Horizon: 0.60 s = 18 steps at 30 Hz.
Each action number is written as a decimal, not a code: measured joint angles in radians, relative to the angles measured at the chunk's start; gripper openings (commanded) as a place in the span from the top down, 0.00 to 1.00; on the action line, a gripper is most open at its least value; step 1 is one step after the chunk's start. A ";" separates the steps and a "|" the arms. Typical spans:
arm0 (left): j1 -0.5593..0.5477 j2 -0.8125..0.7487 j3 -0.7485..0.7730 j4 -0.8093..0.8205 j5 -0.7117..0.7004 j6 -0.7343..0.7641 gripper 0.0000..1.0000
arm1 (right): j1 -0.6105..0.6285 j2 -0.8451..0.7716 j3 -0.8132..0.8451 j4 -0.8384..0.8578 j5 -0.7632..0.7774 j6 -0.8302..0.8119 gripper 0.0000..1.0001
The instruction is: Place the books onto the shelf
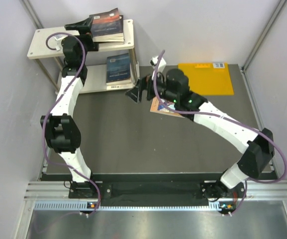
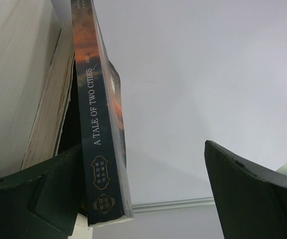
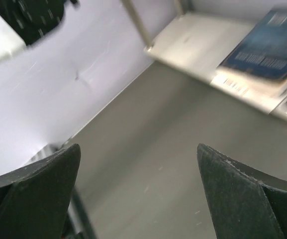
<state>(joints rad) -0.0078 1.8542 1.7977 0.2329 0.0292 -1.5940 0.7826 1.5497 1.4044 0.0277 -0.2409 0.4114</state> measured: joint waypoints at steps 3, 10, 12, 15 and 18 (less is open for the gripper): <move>0.000 0.000 -0.012 0.007 0.011 0.008 0.01 | -0.002 0.023 0.153 -0.095 0.050 -0.083 0.00; 0.000 -0.004 -0.026 0.029 0.035 0.023 0.01 | -0.009 0.203 0.410 -0.183 0.130 -0.208 0.00; 0.007 -0.004 -0.026 0.029 0.044 0.026 0.01 | -0.012 0.235 0.425 -0.188 0.141 -0.220 0.00; 0.014 -0.004 -0.026 0.029 0.065 0.026 0.01 | -0.016 0.284 0.436 -0.181 0.163 -0.233 0.04; 0.019 -0.004 -0.026 0.029 0.079 0.027 0.02 | -0.027 0.314 0.436 -0.157 0.184 -0.234 0.03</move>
<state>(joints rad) 0.0109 1.8503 1.7721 0.2619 0.1081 -1.5673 0.7559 1.8633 1.8408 -0.1291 -0.0570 0.1772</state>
